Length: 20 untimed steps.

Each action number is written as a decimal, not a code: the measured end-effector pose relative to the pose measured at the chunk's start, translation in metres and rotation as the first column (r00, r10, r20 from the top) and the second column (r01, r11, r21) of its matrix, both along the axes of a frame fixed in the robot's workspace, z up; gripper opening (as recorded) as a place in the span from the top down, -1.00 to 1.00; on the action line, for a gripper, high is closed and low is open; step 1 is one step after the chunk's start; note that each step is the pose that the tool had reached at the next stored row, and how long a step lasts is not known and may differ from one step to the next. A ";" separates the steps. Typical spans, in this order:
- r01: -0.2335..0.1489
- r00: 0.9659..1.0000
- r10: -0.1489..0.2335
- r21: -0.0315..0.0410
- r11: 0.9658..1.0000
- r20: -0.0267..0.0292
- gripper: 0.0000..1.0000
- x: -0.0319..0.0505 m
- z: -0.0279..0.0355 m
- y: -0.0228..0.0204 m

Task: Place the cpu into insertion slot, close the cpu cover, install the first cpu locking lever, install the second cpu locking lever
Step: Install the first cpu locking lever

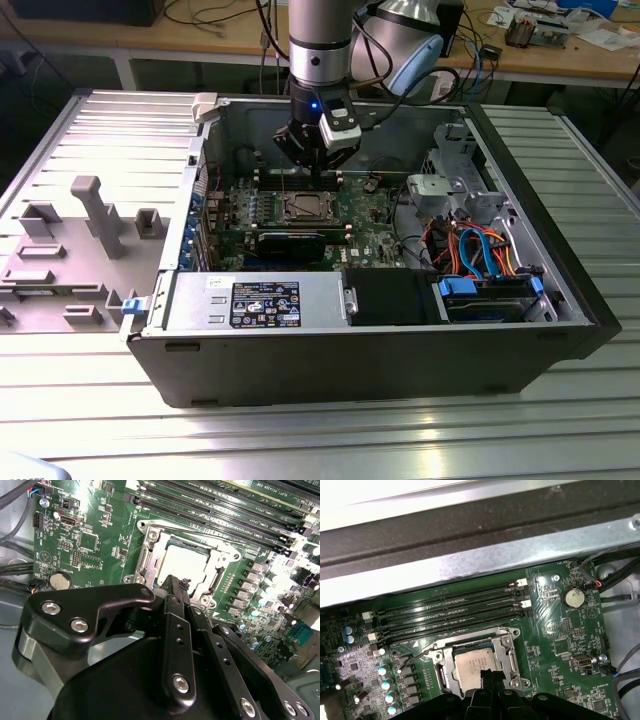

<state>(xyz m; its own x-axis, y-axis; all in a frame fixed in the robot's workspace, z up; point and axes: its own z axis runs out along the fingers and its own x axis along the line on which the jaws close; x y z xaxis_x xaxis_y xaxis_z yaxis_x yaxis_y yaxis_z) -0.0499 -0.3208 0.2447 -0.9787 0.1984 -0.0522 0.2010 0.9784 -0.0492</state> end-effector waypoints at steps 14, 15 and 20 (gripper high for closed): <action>-0.023 1.000 0.023 0.000 1.000 0.000 0.79 0.0000 0.0000 0.0000; -0.024 1.000 0.024 0.000 1.000 0.000 0.79 0.0000 0.0000 0.0000; -0.033 0.999 0.033 0.000 0.999 0.000 0.79 0.0000 0.0000 0.0000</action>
